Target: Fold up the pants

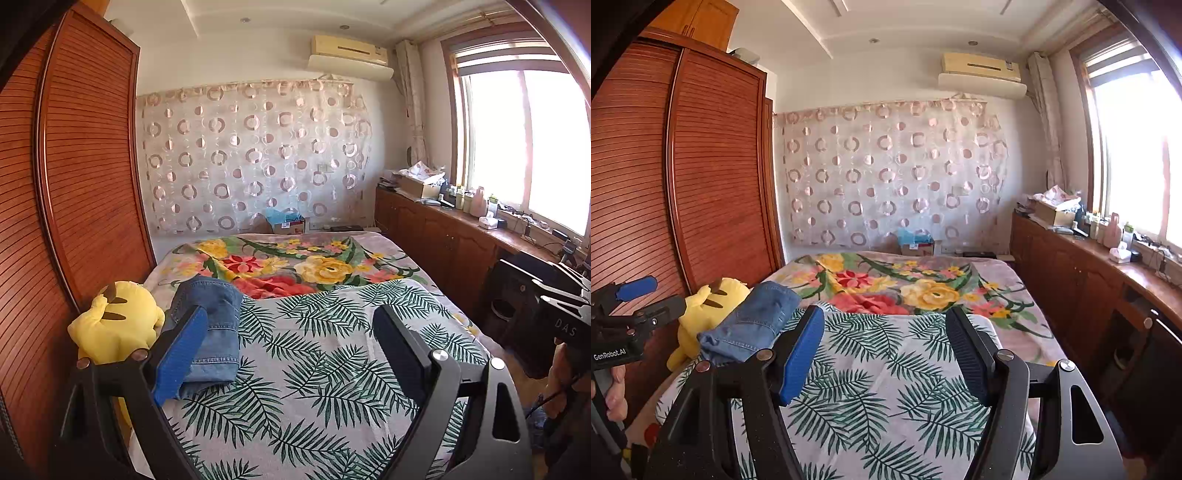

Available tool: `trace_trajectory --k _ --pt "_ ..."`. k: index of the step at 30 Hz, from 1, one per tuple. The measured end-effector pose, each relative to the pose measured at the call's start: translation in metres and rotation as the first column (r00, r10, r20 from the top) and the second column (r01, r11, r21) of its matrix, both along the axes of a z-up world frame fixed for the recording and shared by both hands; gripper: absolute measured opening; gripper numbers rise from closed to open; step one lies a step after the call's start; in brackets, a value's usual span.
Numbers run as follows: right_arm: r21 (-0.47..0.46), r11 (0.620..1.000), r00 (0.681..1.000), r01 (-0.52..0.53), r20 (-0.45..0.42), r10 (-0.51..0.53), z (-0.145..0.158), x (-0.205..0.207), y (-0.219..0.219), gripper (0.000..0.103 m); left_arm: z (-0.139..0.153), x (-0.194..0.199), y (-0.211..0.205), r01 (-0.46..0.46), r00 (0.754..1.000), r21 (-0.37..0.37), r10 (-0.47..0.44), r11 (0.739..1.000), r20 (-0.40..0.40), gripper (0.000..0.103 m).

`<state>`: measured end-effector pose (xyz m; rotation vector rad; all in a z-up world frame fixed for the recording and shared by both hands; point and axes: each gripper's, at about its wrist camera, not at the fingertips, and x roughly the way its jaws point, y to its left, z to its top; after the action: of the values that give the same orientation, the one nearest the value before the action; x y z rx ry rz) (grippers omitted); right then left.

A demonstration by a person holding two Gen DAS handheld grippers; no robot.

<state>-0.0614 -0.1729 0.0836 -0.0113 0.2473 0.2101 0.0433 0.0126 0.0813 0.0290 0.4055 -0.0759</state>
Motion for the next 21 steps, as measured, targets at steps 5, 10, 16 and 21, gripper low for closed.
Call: trace_trajectory --k 5,10,16,21 --pt "-0.003 1.000 1.000 -0.002 0.003 0.002 -0.0012 -0.0010 -0.0003 0.070 -0.0002 0.0004 0.0005 0.000 1.000 0.001 0.000 1.000 0.000 0.091" --pt "0.001 1.000 1.000 -0.005 -0.005 0.005 -0.0026 -0.0006 -0.0007 0.070 0.0001 -0.0007 0.0011 -0.002 1.000 0.001 0.002 1.000 0.001 0.091" --pt "0.001 1.000 1.000 -0.006 -0.004 0.006 -0.0014 -0.0001 -0.0024 0.070 -0.0003 0.0006 0.0008 -0.002 1.000 0.001 0.002 1.000 0.001 0.091" --pt "-0.002 1.000 1.000 -0.008 -0.002 0.008 -0.0015 0.0005 -0.0040 0.070 -0.0003 -0.0001 0.0013 0.000 1.000 0.000 0.000 1.000 0.001 0.091"
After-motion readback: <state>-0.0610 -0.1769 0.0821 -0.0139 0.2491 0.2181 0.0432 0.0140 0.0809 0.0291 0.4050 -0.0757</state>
